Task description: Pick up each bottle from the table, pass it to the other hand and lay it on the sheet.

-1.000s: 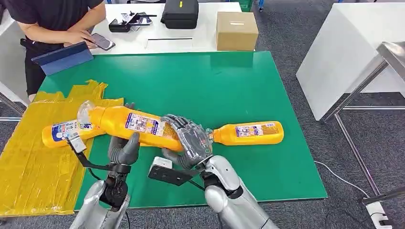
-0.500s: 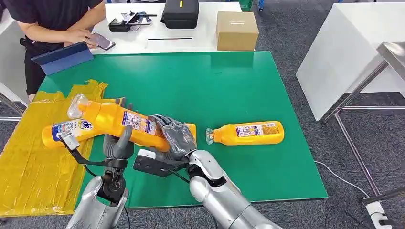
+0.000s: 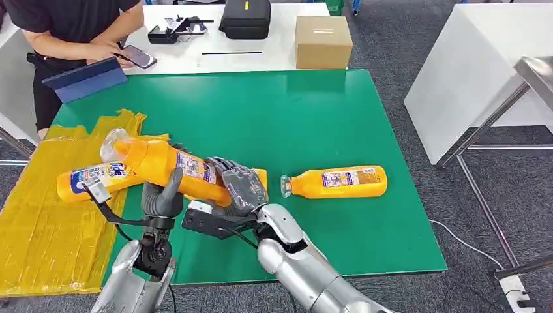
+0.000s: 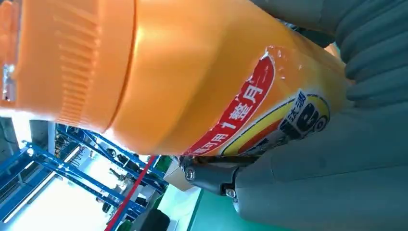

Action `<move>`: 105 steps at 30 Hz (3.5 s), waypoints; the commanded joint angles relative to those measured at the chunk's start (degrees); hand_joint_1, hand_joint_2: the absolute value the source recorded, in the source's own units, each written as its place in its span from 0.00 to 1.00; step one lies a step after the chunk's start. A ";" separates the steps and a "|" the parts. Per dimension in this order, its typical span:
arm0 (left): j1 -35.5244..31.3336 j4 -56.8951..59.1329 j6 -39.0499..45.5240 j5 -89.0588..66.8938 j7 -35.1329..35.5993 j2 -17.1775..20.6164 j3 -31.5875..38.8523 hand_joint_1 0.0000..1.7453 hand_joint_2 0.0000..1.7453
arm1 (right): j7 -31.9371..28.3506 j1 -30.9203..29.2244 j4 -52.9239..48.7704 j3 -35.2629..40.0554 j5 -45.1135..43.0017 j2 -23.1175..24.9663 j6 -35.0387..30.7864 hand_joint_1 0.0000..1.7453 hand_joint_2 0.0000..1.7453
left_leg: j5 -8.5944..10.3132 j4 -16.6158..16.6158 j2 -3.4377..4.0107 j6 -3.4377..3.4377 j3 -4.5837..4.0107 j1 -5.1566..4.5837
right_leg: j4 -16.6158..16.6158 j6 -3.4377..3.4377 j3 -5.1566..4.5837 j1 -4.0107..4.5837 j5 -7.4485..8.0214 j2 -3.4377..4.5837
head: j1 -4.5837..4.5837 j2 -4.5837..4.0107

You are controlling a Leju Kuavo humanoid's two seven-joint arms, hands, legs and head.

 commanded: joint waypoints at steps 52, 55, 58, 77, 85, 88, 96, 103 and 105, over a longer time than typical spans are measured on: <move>-1.07 -3.96 1.00 -0.49 1.64 -1.84 -0.74 1.00 1.00 | 2.27 8.46 -20.10 -0.14 4.76 -6.79 -4.57 0.00 0.00 | -0.10 0.00 -0.15 -0.13 0.19 0.02 | -0.05 -0.04 0.28 0.03 -0.14 -0.19 | 0.00 0.00; 0.65 -5.86 1.58 -0.92 0.74 -1.38 0.78 1.00 1.00 | 2.86 11.71 -31.85 -2.02 7.23 -10.16 -6.30 0.00 0.00 | -0.10 0.03 -0.16 -0.11 0.13 0.02 | -0.04 -0.03 0.23 0.03 -0.13 -0.20 | 0.02 0.00; 2.34 -7.34 1.34 -1.38 0.37 -0.98 2.50 1.00 1.00 | 3.67 14.90 -40.95 -5.41 9.45 -12.55 -5.85 0.00 0.00 | -0.11 0.01 -0.19 -0.11 0.14 -0.02 | -0.04 -0.03 0.25 0.00 -0.15 -0.22 | 0.00 0.00; 4.88 -15.44 17.77 -35.37 -11.80 4.08 22.19 1.00 1.00 | -0.22 28.91 -48.03 -18.09 11.78 -15.63 -7.86 0.00 0.00 | -0.20 -0.04 0.05 -0.16 0.25 0.02 | -0.08 -0.08 0.29 0.05 -0.13 0.04 | 0.00 0.00; 6.07 -18.15 26.08 -51.52 -12.43 5.26 21.90 1.00 1.00 | -1.12 26.20 -45.05 -19.23 9.68 -15.39 -5.85 0.00 0.00 | -0.11 -0.04 -0.03 -0.11 0.07 0.09 | -0.06 -0.06 0.13 0.03 -0.09 -0.02 | 0.00 0.00; 7.97 -18.92 35.29 -66.15 -11.78 7.97 21.01 1.00 1.00 | -2.64 22.70 -41.19 -19.98 7.31 -14.91 -4.15 0.00 0.00 | -0.15 -0.03 0.08 -0.15 0.18 0.08 | -0.05 -0.07 0.21 0.03 -0.10 0.07 | 0.00 0.00; 8.31 -6.23 44.16 -89.12 -6.53 10.83 18.84 1.00 1.00 | -4.09 20.74 -38.63 -19.82 6.25 -14.34 -3.43 0.00 0.00 | -0.08 -0.20 -0.10 -0.18 0.41 -0.04 | -0.18 -0.07 0.47 -0.02 -0.11 -0.14 | 0.02 0.00; 6.35 5.67 46.31 -93.94 -4.39 12.17 19.49 1.00 1.00 | -4.93 21.15 -37.71 -18.73 5.22 -15.18 -3.51 0.00 0.00 | -0.10 -0.15 -0.17 -0.14 0.36 -0.01 | -0.14 -0.06 0.43 -0.01 -0.10 -0.17 | 0.02 0.00; 4.86 12.27 48.72 -94.20 -5.68 12.48 20.27 1.00 1.00 | -5.26 20.83 -36.95 -18.37 4.72 -15.28 -3.67 0.00 0.00 | -0.05 -0.22 -0.16 -0.11 0.38 -0.05 | -0.17 -0.05 0.43 -0.05 -0.07 -0.16 | 0.02 0.00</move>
